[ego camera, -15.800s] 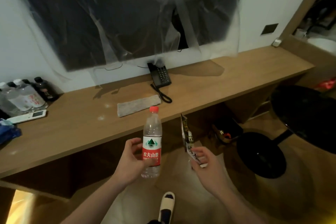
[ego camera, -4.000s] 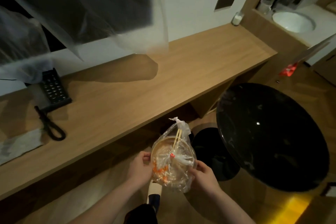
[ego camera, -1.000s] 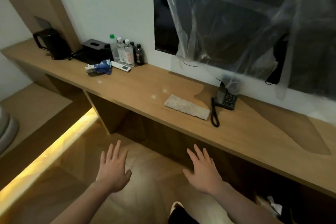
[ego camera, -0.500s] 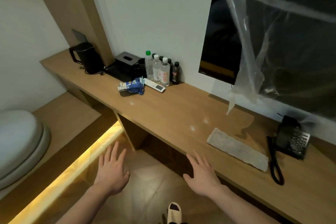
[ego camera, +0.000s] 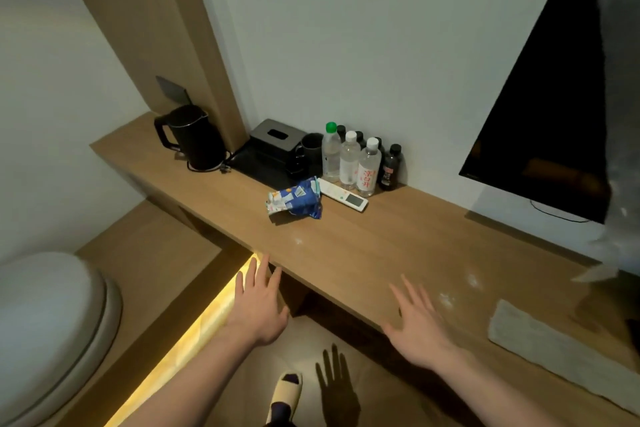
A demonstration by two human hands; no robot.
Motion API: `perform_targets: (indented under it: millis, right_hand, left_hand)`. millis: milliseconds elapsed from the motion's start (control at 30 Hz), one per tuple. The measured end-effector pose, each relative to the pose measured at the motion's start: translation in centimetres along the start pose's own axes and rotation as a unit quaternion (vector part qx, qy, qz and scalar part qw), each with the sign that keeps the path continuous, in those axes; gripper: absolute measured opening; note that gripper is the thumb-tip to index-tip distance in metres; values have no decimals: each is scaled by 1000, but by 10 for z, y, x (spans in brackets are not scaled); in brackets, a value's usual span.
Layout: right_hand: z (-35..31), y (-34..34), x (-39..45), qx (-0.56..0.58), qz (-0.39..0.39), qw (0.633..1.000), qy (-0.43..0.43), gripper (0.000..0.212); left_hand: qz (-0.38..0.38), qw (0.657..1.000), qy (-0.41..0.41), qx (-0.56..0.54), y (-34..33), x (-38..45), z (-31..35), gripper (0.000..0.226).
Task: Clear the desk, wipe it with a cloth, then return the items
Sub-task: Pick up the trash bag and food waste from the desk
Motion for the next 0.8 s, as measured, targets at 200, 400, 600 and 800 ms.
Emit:
perform_targets:
  millis: [200,400,600,800]
  right_hand:
    - [-52,-28,40,47,33,996,-66,82]
    - [-83,-44,44,76,70,986,-134,82]
    - [-92,-51,28,103,88,967,-217,82]
    - [-75,-53,-9,118,129,952,-251,82]
  left_hand:
    - [-7,997,-76,11,14,95,-53,84]
    - [-46,991,-111,63,20,180,-70,86]
    - [-88,987,-113,74,17,230,-73,76]
    - [-20,989,-141,33,20,217,-64,83]
Point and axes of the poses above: each hand's wrist, its own x-axis towards the middle knuckle, its own y-axis out of the back of the hand, z = x × y, the point moved 2 cm from there along x, towards the middle knuckle, and after that the axes turned 14 degrees about x, right-handed, at the moved point
